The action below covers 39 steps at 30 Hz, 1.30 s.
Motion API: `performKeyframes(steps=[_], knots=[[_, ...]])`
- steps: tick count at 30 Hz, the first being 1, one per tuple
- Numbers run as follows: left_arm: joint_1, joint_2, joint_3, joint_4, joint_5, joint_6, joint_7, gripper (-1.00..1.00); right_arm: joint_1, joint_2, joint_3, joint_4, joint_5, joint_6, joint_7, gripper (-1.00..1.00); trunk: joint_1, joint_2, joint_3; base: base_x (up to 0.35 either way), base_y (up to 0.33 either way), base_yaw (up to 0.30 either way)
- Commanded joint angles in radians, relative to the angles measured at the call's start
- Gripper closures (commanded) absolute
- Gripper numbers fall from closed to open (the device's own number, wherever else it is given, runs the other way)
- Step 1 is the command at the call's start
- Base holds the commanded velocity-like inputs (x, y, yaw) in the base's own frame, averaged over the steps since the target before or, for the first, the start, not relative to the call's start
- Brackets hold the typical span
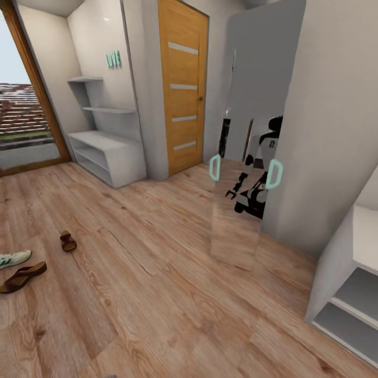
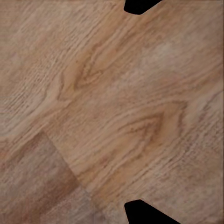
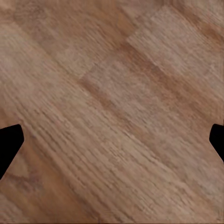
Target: Pick up the two gym shoes and the two sandals from the corridor floor and place them onto the hallstand (shoe rack) in the corridor, making sure they are on the rack and not on the floor. Arrange them so the two gym shoes are next to each other and the two sandals are next to each other.
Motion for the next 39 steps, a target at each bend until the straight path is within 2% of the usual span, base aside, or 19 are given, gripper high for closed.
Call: performKeyframes(steps=[1,39], knots=[[0.0,0.0,-0.002,0.001,0.009,-0.003,-0.001,-1.0,0.0,0.0,0.0,0.0,0.002,-0.003,0.0,-1.0,0.0,0.0,-0.001,0.264,0.119,0.274],[0.001,0.001,-0.001,0.0,0.009,-0.004,-0.001,-1.0,0.0,0.001,0.0,0.0,0.002,-0.003,0.0,-1.0,0.0,0.0,-0.016,0.3,0.118,0.274]])
